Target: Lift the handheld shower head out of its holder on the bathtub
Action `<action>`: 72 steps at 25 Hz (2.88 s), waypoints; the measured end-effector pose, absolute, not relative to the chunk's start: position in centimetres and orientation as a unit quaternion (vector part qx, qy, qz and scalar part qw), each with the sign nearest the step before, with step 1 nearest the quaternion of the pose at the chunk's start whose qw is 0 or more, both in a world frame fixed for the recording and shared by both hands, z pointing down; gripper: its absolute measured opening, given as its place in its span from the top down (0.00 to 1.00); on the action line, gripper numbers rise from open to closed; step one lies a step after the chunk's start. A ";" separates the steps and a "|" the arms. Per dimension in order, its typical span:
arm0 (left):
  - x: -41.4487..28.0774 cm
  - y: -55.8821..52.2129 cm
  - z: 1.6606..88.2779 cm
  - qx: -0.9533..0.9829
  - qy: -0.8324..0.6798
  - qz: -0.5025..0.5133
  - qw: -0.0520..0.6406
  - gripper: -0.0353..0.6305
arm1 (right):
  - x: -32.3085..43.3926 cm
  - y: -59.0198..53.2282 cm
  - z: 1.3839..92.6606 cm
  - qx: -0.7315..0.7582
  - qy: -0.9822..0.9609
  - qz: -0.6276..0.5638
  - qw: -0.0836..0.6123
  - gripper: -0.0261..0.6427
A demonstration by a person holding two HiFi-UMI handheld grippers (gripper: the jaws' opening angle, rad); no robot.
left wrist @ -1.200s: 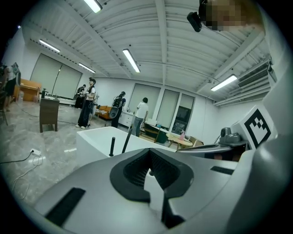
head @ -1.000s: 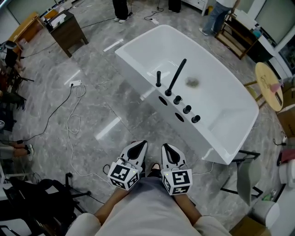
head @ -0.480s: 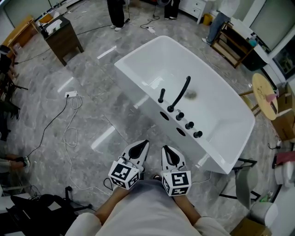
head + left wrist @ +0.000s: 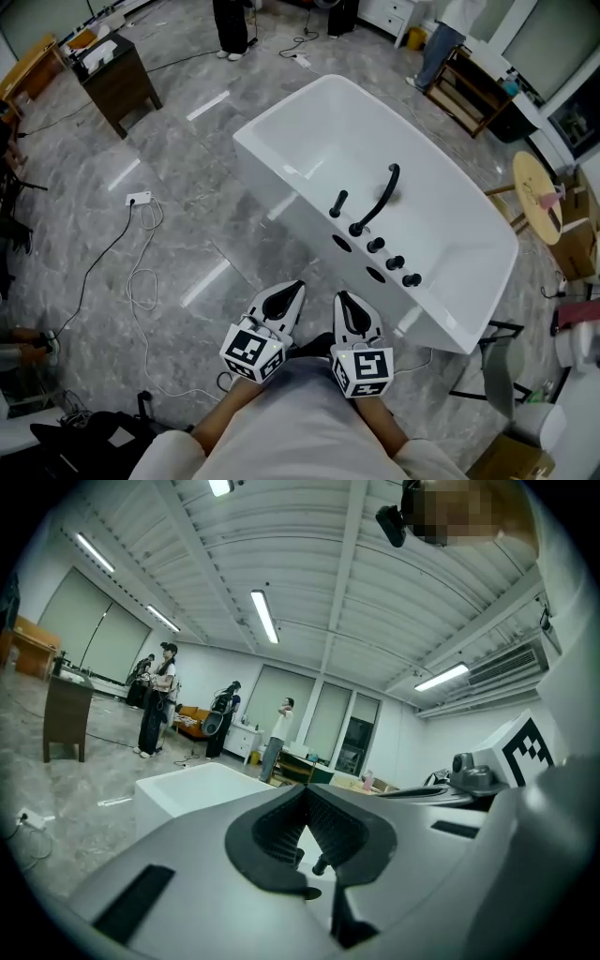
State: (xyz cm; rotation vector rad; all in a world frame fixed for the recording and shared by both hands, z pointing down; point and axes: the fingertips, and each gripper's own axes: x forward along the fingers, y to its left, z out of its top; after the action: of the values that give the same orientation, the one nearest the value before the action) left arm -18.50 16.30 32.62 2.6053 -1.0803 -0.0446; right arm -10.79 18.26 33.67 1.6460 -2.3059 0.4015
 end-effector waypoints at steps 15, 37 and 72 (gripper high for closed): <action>-15.6 10.6 34.6 0.927 -0.326 0.005 0.183 0.94 | -8.1 12.8 34.8 0.609 -0.765 0.166 0.125 0.93; -4.2 -5.2 38.1 0.915 -0.350 0.067 0.188 0.94 | 1.1 -4.2 36.1 0.560 -0.801 0.176 0.116 0.93; -1.8 -11.0 59.5 0.869 -0.388 0.173 0.255 0.77 | -0.1 -6.6 46.5 0.548 -0.773 0.261 0.185 0.93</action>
State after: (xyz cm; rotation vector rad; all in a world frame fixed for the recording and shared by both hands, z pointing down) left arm -1.84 -10.97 59.47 2.3590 -1.0530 0.4705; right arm -0.07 -6.60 46.49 1.5436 -2.1784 0.7341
